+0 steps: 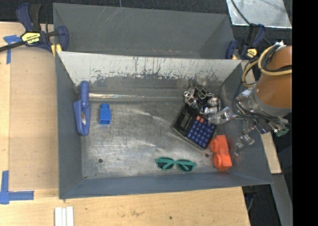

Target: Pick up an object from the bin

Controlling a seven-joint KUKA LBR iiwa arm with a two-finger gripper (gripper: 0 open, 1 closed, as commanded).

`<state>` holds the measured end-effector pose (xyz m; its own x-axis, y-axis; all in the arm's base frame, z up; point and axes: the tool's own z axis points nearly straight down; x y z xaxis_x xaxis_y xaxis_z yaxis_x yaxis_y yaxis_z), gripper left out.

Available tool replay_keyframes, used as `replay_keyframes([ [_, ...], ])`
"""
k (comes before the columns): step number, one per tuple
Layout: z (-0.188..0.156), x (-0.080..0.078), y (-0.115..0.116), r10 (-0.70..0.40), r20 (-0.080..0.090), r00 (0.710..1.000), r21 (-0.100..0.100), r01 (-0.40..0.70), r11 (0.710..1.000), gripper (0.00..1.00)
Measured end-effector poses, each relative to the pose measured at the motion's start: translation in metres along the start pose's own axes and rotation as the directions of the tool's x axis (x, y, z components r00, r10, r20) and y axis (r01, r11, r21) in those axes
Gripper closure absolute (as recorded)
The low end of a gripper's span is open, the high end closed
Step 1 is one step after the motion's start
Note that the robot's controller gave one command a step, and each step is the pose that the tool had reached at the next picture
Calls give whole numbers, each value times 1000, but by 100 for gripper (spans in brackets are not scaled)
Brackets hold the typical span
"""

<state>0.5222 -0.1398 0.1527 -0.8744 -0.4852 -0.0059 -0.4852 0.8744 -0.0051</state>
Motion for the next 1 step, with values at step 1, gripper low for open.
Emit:
replay_keyframes([
  [1,49,9,-9,-27,-2,1000,-3,27,1000,0],
])
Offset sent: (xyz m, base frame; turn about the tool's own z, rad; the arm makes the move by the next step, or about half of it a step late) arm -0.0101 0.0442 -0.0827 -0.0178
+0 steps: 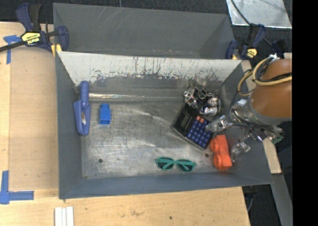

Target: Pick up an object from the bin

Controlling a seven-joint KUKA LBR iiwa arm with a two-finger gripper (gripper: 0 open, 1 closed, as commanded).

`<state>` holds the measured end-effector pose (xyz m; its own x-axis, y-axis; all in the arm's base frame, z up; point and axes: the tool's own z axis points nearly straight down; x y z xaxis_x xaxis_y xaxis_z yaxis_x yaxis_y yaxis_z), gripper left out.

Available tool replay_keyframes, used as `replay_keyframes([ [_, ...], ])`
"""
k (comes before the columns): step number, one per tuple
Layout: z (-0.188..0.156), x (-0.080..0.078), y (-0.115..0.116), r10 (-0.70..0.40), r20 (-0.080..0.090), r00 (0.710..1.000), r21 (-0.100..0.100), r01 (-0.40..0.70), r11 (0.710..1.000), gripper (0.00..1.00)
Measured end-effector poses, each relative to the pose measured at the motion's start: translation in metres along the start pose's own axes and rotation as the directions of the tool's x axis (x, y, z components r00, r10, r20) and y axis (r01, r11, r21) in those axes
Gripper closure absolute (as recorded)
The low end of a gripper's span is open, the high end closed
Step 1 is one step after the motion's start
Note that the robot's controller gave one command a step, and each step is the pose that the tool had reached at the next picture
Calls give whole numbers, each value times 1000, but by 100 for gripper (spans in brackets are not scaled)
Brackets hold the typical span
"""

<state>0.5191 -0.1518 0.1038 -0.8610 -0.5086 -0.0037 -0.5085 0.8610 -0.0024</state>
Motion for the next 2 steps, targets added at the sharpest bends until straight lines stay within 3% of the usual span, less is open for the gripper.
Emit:
replay_keyframes([
  [1,17,-12,24,100,-1,995,5,-100,995,0],
  [2,21,-35,26,235,-23,972,1,-235,972,100],
])
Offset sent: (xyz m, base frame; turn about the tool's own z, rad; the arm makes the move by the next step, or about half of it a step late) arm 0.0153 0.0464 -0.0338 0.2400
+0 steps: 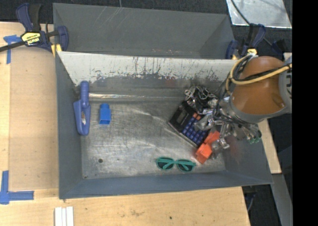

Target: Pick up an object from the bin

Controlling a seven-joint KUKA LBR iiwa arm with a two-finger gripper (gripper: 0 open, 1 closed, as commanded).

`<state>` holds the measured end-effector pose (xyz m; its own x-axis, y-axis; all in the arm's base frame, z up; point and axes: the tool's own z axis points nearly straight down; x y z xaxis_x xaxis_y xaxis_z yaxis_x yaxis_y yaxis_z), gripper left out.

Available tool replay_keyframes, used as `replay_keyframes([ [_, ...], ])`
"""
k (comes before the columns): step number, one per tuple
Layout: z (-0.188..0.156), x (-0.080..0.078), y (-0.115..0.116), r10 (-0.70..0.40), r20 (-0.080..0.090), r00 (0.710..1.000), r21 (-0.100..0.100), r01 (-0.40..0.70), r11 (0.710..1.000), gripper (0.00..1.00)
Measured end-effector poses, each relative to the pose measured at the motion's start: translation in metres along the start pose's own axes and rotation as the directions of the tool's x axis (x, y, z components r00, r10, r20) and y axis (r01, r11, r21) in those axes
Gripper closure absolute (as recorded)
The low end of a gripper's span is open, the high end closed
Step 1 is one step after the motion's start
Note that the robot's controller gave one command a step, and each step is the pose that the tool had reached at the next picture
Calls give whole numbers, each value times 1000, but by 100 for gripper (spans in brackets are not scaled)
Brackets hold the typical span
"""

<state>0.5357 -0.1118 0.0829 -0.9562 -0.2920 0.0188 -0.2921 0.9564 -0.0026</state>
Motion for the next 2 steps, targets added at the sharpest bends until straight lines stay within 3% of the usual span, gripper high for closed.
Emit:
replay_keyframes([
  [1,0,0,0,0,0,1000,0,0,1000,100],
  [2,-42,3,3,8,20,1000,-3,-8,1000,100],
])
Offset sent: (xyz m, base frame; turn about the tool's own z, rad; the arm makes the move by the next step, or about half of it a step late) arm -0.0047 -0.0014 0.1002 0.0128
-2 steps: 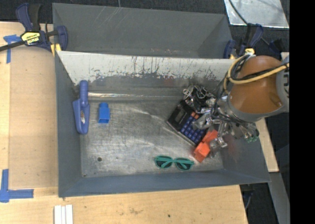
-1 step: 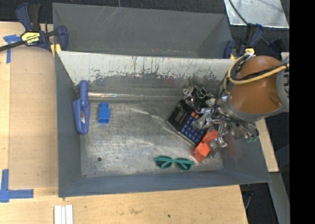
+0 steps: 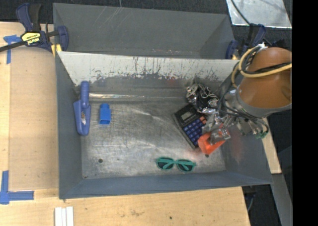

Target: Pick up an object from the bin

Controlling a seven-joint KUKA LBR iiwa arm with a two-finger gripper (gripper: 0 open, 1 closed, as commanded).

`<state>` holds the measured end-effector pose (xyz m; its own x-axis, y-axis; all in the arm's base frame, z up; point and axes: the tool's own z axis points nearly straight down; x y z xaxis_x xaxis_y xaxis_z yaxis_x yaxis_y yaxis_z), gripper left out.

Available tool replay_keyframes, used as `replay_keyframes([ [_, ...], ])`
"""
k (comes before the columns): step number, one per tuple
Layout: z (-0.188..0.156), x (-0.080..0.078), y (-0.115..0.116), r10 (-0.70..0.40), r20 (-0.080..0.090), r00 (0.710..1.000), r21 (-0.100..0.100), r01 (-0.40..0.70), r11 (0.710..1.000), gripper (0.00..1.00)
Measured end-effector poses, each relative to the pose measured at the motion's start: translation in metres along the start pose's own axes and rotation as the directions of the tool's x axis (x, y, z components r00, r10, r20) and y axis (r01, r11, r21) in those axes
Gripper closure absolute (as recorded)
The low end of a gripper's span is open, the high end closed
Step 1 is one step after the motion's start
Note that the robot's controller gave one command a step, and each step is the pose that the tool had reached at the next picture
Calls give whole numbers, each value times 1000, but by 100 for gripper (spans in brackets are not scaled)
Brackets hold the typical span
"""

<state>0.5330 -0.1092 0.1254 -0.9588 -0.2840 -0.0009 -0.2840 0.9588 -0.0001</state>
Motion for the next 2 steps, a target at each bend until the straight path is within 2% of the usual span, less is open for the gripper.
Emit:
replay_keyframes([
  [1,-50,-20,-23,29,3,1000,2,-29,1000,100],
  [2,-92,12,-26,-142,-3,990,-3,142,990,100],
])
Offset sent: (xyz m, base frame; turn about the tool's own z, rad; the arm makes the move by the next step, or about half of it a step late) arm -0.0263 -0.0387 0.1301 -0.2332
